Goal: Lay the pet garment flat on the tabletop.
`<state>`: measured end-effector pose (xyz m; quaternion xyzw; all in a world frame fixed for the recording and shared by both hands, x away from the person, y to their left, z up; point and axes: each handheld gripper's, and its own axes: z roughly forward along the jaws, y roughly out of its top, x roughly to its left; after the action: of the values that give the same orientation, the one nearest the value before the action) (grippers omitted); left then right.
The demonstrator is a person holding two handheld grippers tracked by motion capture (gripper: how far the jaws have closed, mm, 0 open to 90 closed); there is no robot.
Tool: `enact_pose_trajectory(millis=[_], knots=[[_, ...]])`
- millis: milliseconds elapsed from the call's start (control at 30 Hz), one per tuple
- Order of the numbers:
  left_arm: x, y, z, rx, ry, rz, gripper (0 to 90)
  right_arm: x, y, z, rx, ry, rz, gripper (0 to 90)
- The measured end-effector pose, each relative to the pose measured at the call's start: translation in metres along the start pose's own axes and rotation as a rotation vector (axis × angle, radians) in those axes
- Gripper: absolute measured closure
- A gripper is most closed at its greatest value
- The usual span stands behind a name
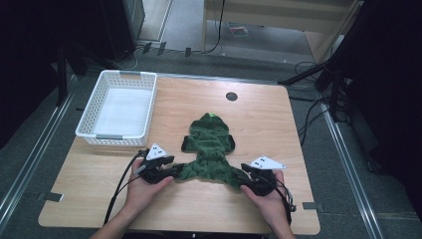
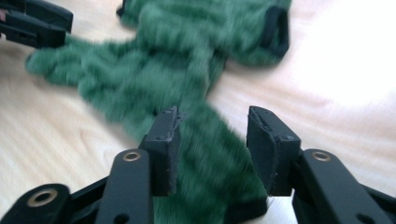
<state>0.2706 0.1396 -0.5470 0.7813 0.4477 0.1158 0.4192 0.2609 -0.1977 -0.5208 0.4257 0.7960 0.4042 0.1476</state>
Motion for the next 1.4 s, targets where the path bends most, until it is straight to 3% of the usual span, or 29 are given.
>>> enact_pose_trajectory(millis=[67, 133, 167, 267, 367, 433, 567, 600, 767, 833, 900, 1000, 1067, 1167, 1233, 1400], knots=[[-0.002, -0.005, 0.001, 0.02, -0.011, 0.018, 59.0, -0.001, -0.005, 0.002, 0.018, 0.002, 0.013, 61.1], [-0.007, -0.006, 0.0, 0.008, -0.016, 0.042, 65.1, -0.004, -0.01, 0.007, 0.031, 0.02, 0.062, 66.4], [-0.009, -0.006, 0.0, 0.003, -0.033, 0.044, 67.0, -0.004, -0.012, 0.009, 0.034, 0.013, 0.063, 68.2], [-0.012, -0.008, -0.001, -0.012, -0.03, 0.074, 68.8, -0.004, -0.014, 0.013, 0.038, -0.029, 0.017, 69.2], [-0.011, -0.01, -0.009, -0.075, -0.046, 0.082, 57.2, -0.007, -0.015, 0.011, -0.004, -0.013, 0.033, 64.5], [-0.007, -0.013, -0.018, -0.116, -0.061, 0.063, 48.7, -0.008, -0.015, 0.004, -0.047, -0.003, 0.033, 57.5], [0.005, -0.021, -0.041, -0.2, -0.048, 0.008, 36.8, -0.019, -0.015, -0.014, -0.136, 0.0, 0.034, 45.5], [0.008, -0.022, -0.045, -0.209, -0.045, 0.001, 36.8, -0.019, -0.015, -0.014, -0.136, 0.0, 0.034, 45.5], [0.029, -0.03, -0.074, -0.26, 0.001, -0.047, 22.4, -0.036, -0.02, -0.032, -0.189, -0.042, 0.06, 29.9], [0.042, -0.035, -0.087, -0.282, 0.022, -0.094, 17.2, -0.043, -0.022, -0.038, -0.209, -0.058, 0.077, 21.9], [0.055, -0.04, -0.099, -0.299, 0.043, -0.131, 13.7, -0.05, -0.024, -0.047, -0.212, -0.093, 0.105, 14.0], [0.074, -0.05, -0.119, -0.324, 0.058, -0.149, 6.6, -0.059, -0.03, -0.056, -0.221, -0.139, 0.118, 9.4], [0.086, -0.058, -0.131, -0.345, 0.085, -0.176, 6.6, -0.065, -0.035, -0.061, -0.22, -0.149, 0.131, 1.3], [0.103, -0.068, -0.147, -0.352, 0.147, -0.206, 6.2, -0.074, -0.042, -0.068, -0.218, -0.148, 0.151, 0.0], [0.112, -0.075, -0.156, -0.357, 0.162, -0.207, 1.6, -0.079, -0.046, -0.071, -0.218, -0.167, 0.155, 0.0], [0.133, -0.095, -0.175, -0.34, 0.223, -0.236, 1.5, -0.09, -0.063, -0.078, -0.196, -0.208, 0.203, 0.0]])
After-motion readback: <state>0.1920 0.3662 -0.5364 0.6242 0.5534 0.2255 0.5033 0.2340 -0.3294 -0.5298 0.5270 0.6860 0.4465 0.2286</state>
